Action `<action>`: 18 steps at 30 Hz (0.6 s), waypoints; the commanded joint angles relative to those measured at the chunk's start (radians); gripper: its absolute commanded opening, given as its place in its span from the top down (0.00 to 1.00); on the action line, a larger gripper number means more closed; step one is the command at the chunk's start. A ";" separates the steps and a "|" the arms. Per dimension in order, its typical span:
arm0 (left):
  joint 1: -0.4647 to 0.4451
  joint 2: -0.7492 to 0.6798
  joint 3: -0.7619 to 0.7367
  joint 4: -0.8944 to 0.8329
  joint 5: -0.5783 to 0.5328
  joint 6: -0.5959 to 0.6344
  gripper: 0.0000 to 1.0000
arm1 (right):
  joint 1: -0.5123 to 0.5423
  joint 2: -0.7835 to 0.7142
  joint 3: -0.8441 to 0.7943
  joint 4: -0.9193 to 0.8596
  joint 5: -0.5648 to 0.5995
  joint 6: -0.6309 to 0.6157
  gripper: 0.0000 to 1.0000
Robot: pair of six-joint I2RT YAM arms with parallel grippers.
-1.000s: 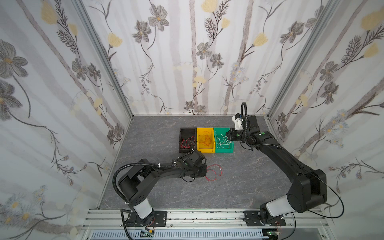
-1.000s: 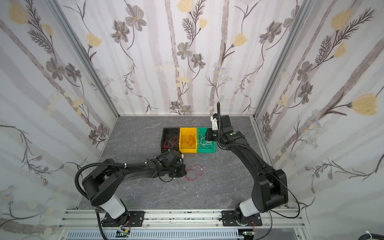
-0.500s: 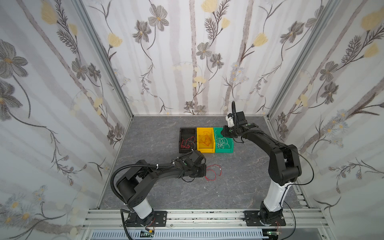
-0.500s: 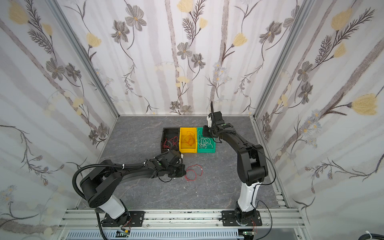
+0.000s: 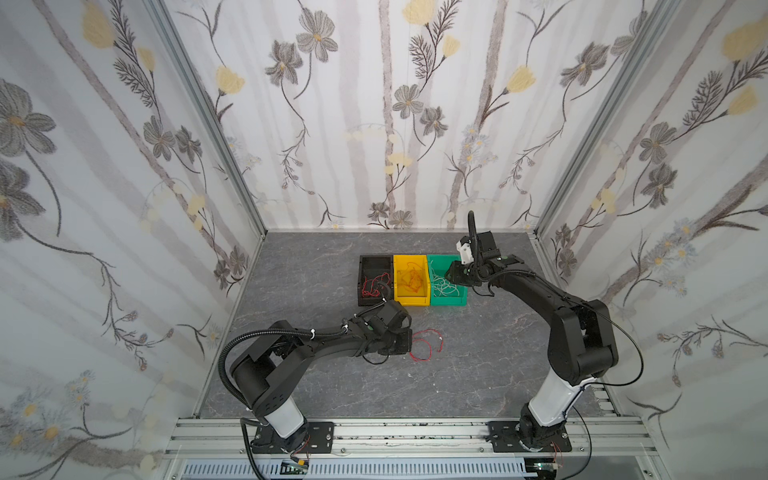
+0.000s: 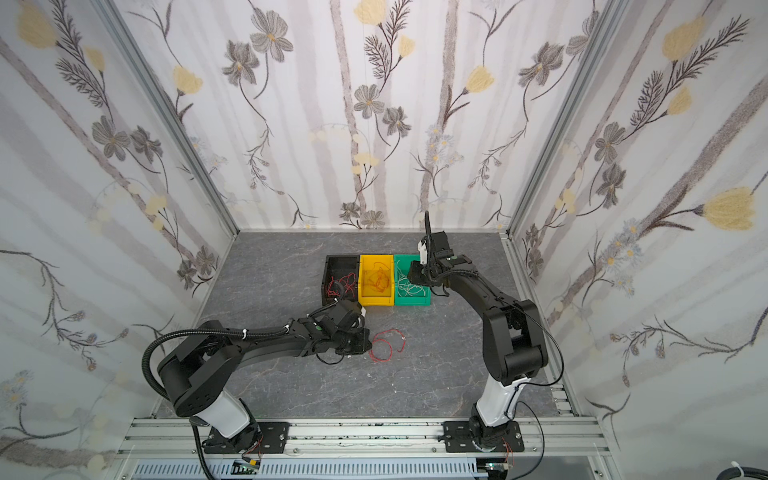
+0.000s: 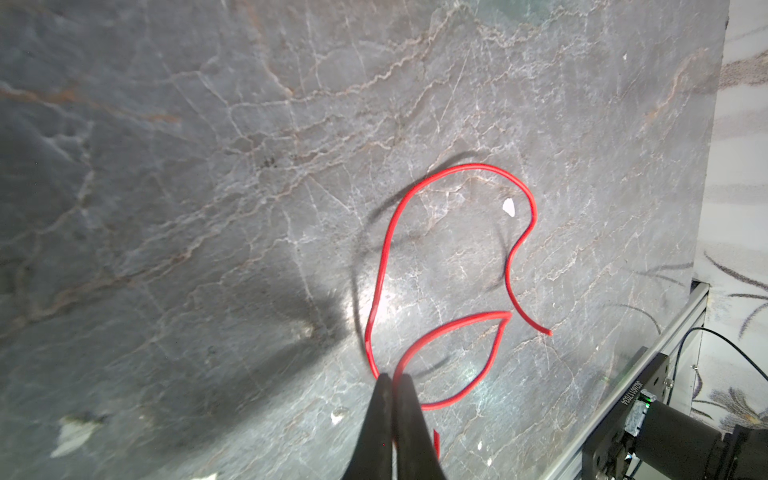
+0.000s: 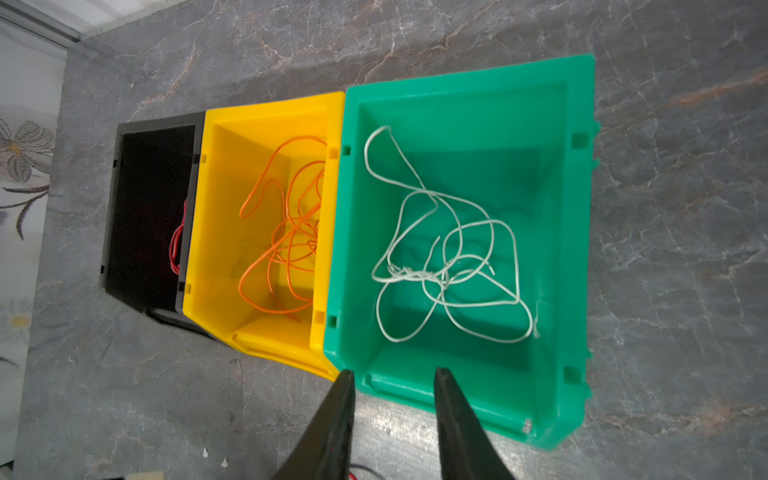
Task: Untangle the cables
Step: 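Move the right gripper back to the last red wire beside the left gripper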
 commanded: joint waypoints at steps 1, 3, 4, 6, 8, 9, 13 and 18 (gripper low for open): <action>0.000 0.006 0.007 0.000 0.014 0.018 0.93 | 0.022 -0.074 -0.075 0.028 -0.024 0.021 0.65; 0.001 0.003 0.007 -0.003 0.017 0.022 0.89 | 0.043 -0.110 -0.132 0.032 -0.020 0.031 0.64; 0.000 -0.002 0.005 -0.005 0.016 0.023 0.88 | 0.055 -0.154 -0.159 0.036 -0.020 0.039 0.64; 0.000 -0.011 0.003 -0.008 0.013 0.024 0.84 | 0.086 -0.200 -0.219 0.043 -0.016 0.055 0.64; 0.001 -0.019 -0.001 -0.010 0.013 0.025 0.82 | 0.115 -0.246 -0.276 0.053 -0.013 0.077 0.63; 0.001 -0.024 -0.005 -0.007 0.013 0.026 0.81 | 0.131 -0.268 -0.304 0.063 -0.016 0.093 0.63; 0.000 -0.027 -0.011 -0.004 0.020 0.026 0.79 | 0.179 -0.344 -0.430 0.097 -0.013 0.158 0.63; -0.003 -0.024 -0.019 0.000 0.039 0.029 0.74 | 0.227 -0.407 -0.532 0.136 -0.015 0.220 0.63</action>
